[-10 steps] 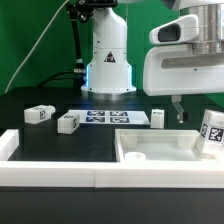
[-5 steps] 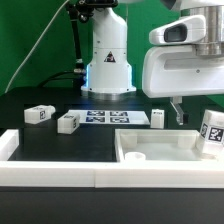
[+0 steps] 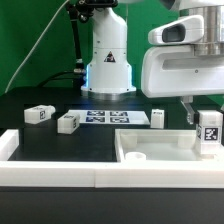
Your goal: Assemble one leg
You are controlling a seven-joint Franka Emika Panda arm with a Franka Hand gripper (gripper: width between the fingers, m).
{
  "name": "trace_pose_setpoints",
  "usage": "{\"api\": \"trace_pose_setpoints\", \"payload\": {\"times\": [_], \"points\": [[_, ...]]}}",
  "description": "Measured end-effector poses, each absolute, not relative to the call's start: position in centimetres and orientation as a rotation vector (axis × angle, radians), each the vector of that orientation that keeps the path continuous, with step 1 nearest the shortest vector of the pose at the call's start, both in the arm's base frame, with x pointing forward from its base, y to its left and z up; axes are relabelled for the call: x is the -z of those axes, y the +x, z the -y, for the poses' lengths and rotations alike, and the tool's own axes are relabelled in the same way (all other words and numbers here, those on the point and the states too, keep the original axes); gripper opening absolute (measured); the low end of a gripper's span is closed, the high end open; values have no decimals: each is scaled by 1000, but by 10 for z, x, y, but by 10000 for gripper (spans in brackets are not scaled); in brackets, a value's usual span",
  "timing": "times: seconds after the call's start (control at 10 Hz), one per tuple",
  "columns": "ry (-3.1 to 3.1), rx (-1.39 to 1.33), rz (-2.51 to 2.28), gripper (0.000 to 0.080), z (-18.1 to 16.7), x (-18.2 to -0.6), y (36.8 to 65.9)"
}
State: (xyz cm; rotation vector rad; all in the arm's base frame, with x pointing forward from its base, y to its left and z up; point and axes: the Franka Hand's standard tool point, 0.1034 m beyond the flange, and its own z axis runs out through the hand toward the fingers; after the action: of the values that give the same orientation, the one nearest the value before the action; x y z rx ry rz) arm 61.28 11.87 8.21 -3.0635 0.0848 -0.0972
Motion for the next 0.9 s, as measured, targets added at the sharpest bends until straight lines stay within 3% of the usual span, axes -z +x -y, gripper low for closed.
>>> {"api": "trace_pose_setpoints", "payload": {"times": [0.2, 0.9], "points": [[-3060, 96, -115, 291, -119, -82, 613], [-2655, 11, -1450, 291, -127, -80, 609]]}}
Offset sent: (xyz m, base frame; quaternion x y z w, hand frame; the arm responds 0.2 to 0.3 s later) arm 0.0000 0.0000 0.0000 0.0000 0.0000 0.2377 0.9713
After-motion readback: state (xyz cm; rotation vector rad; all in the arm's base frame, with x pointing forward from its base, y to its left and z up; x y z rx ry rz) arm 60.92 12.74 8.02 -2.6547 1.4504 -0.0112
